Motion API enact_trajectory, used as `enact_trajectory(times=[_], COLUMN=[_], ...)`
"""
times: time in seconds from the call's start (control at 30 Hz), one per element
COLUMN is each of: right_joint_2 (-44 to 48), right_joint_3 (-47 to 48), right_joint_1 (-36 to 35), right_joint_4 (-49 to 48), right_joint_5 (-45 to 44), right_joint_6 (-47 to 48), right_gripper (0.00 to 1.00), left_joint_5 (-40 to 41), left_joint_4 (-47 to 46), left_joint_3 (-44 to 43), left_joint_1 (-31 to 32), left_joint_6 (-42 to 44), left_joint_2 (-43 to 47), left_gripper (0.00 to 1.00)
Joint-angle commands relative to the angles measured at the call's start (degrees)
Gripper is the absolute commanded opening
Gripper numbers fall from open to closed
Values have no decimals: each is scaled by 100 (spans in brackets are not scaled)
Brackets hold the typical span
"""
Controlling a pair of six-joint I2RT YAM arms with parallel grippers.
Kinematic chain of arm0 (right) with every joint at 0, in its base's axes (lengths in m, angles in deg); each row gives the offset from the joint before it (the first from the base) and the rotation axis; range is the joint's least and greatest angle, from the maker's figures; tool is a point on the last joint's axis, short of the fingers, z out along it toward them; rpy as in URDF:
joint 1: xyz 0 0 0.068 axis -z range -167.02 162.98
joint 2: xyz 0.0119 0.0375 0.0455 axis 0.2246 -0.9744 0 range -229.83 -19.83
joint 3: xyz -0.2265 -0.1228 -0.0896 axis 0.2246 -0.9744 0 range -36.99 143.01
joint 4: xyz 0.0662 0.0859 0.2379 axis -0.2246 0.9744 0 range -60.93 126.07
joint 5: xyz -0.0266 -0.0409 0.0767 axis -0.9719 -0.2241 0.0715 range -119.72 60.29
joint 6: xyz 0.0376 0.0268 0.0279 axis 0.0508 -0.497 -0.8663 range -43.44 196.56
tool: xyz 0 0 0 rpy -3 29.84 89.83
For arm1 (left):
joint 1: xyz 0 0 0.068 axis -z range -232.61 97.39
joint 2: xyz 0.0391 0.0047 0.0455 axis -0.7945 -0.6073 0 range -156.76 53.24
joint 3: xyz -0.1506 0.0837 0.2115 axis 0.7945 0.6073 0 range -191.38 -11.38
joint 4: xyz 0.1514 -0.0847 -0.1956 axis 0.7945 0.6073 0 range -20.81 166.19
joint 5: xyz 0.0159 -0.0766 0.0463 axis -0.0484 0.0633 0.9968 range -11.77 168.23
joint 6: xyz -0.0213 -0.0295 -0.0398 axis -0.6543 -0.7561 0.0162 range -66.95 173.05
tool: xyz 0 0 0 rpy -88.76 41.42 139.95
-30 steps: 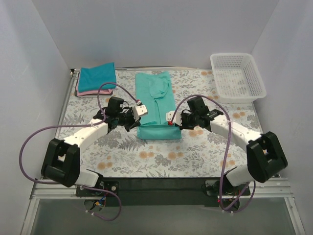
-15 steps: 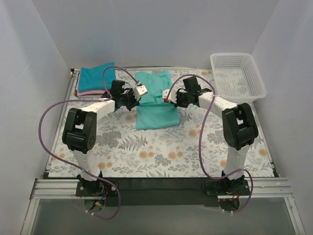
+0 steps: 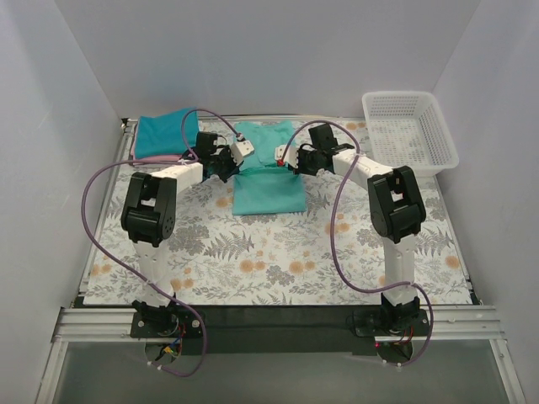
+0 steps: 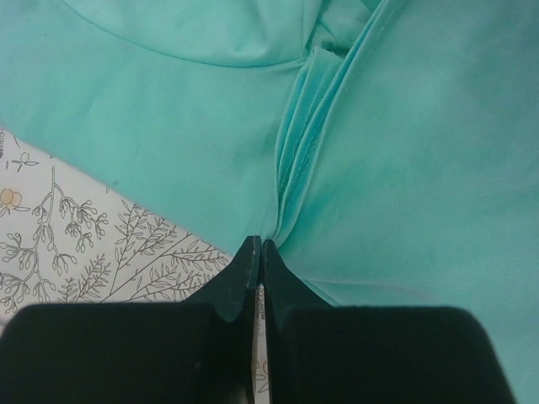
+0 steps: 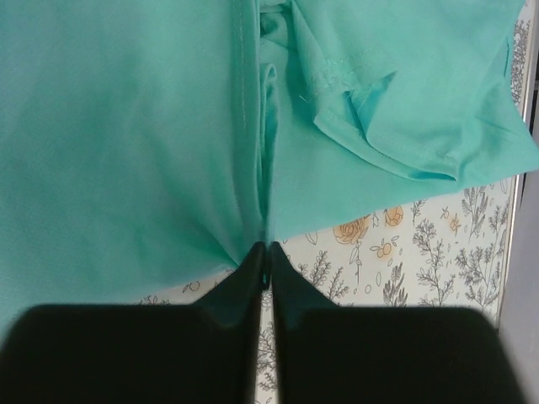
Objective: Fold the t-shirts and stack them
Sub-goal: Fold the tshirt
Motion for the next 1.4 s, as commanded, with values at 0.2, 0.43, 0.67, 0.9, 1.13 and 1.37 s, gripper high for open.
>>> enact_trajectory(times=[0.2, 0.43, 0.67, 0.9, 1.13, 1.37], right_joint_2=[-10, 867, 966, 351, -229, 191], right_joint_3=[624, 326, 229, 220, -43, -1106], right_joint_1=[100, 215, 206, 180, 180, 153], right_joint_4=[-81, 181, 1604, 1782, 1747, 1528], right_joint_5=[-306, -9, 1055, 1680, 1681, 1496], right_joint_6=[-544, -1396, -2398, -3181, -3524, -3585], right_gripper=[43, 42, 35, 24, 22, 22], left_joint_5=[429, 544, -334, -537, -203, -378], left_joint_4=[-114, 53, 615, 528, 352, 448], left_joint_3=[-232, 234, 393, 972, 1465, 2132], left_joint_1=[-97, -229, -185, 34, 167, 219], left_joint_6=[-247, -765, -2188, -2840, -3235, -3095], left_joint_2=[114, 923, 1433, 1477, 1109, 1274], left_gripper=[20, 34, 57, 43, 37, 36])
